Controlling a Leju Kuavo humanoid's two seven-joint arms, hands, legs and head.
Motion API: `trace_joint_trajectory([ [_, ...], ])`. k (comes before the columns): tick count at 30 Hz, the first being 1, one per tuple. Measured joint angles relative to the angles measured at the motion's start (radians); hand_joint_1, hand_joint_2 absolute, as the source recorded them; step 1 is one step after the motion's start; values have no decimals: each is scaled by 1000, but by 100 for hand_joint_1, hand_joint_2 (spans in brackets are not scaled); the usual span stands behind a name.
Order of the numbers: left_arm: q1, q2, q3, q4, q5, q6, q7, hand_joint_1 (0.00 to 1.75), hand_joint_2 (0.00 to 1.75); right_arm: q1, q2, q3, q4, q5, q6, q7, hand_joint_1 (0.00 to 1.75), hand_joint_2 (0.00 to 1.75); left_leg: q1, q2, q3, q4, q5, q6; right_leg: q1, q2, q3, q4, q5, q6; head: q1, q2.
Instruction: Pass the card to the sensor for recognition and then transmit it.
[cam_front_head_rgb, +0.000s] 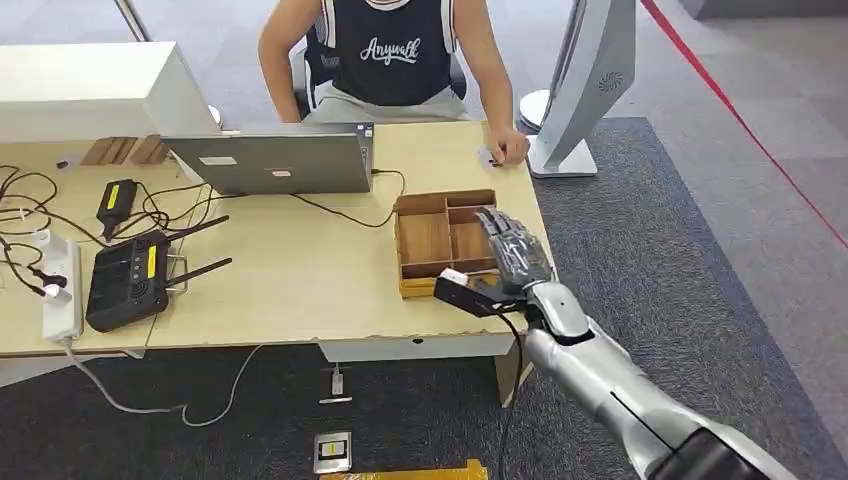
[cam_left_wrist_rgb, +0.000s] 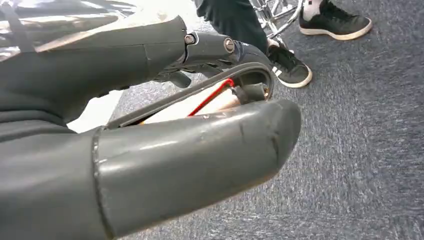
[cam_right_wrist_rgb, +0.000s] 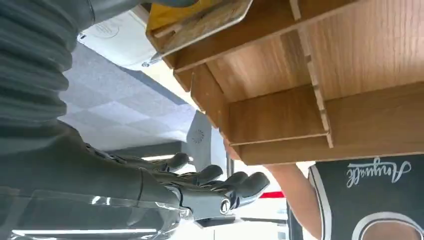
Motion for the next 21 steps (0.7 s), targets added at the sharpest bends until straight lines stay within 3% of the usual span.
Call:
trace_joint_trajectory([
  [21,8,0,26,0,16,6,-5,0,0,-14,42,33,40,-4,53,-13,0,175,0,0,0,0,0,0,0,0,0,0,0,0,0,0],
])
